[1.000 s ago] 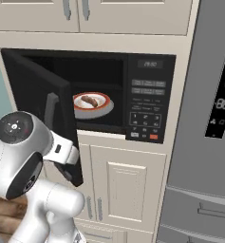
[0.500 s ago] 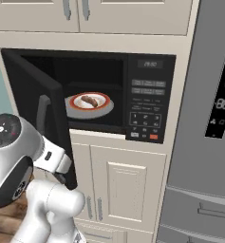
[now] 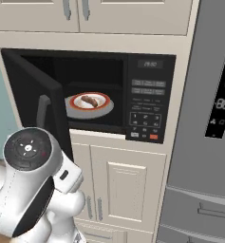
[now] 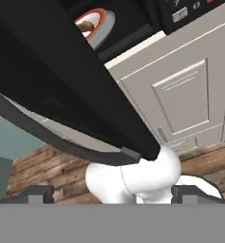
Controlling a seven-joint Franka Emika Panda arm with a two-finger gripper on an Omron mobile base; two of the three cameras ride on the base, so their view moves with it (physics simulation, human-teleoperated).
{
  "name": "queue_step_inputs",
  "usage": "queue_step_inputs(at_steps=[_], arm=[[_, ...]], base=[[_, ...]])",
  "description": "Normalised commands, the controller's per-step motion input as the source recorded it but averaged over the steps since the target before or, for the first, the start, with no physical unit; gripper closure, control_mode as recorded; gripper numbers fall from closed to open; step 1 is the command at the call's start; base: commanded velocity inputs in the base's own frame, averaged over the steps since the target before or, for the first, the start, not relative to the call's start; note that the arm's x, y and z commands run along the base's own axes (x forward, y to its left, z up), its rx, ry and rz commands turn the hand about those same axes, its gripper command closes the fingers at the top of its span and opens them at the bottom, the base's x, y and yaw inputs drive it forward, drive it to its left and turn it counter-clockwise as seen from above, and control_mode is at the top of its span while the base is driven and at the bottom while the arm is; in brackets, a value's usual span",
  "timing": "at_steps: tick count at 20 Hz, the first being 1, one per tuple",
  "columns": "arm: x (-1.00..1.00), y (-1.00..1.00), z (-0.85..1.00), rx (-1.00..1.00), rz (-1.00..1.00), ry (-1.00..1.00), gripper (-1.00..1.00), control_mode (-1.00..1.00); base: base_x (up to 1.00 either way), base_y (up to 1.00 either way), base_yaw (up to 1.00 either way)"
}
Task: Retrieve the reheated potato from the microwave, then place the potato, cheese, and condiment on the cutting board.
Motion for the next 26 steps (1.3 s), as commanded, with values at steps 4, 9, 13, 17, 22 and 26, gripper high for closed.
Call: queue_step_inputs(at_steps=[4, 9, 13, 17, 22, 26], arm=[[0.03, -0.55, 0.17, 0.16, -0.01, 0.12, -1.0, -1.0], [0.24, -0.47, 0.03, 0.17, 0.0, 0.11, -1.0, -1.0], [0.37, -0.17, -0.12, 0.18, 0.0, 0.0, -1.0, -1.0], [0.48, 0.0, -0.22, 0.23, 0.0, 0.0, -1.0, -1.0], [0.46, 0.05, -0.22, 0.28, -0.05, 0.0, -1.0, -1.0], [0.51, 0.0, -0.09, 0.19, -0.07, 0.01, -1.0, -1.0]], base=[[0.0, 0.0, 0.0], [0.0, 0.0, 0.0], [0.0, 0.0, 0.0], [0.0, 0.0, 0.0], [0.0, 0.0, 0.0], [0.0, 0.0, 0.0]])
